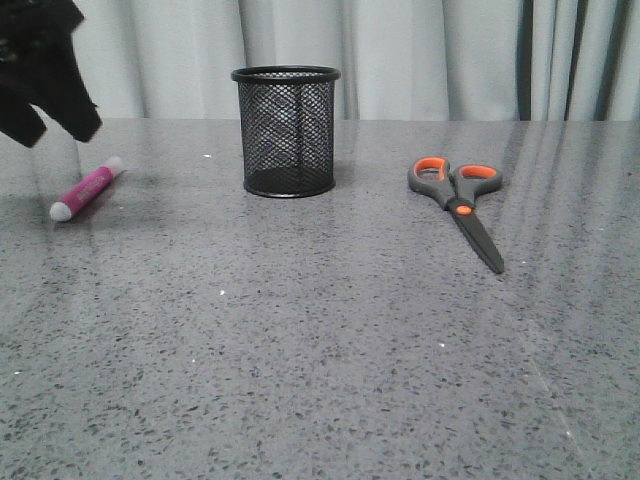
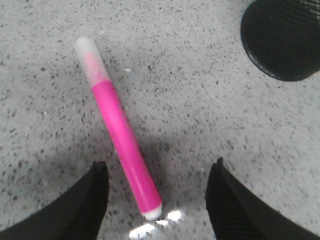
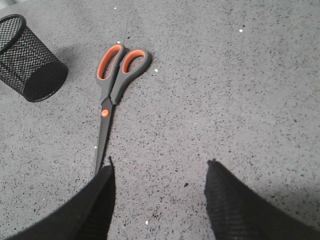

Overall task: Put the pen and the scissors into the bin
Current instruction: 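Lower the left gripper and close it on the pink highlighter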

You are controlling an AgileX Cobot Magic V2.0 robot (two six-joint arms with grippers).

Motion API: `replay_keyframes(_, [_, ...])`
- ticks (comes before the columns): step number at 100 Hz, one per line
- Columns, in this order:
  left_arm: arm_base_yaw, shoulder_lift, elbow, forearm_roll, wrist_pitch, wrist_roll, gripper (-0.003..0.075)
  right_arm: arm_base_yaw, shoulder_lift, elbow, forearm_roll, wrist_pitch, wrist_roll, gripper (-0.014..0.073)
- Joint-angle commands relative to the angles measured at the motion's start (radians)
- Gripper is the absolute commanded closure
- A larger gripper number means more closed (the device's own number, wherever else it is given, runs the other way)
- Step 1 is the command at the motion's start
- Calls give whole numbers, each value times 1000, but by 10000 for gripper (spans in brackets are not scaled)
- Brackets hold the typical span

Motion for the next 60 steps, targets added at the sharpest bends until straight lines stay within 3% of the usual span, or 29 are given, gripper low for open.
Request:
replay_keyframes(1, [-7,10,-60,-10,-28,-21,322,-5,11,-38,15,-69,-21,232])
replay_keyframes(60, [-8,141,-108,63,-33,-36,322,-5,11,-38,15,-77,-21,232])
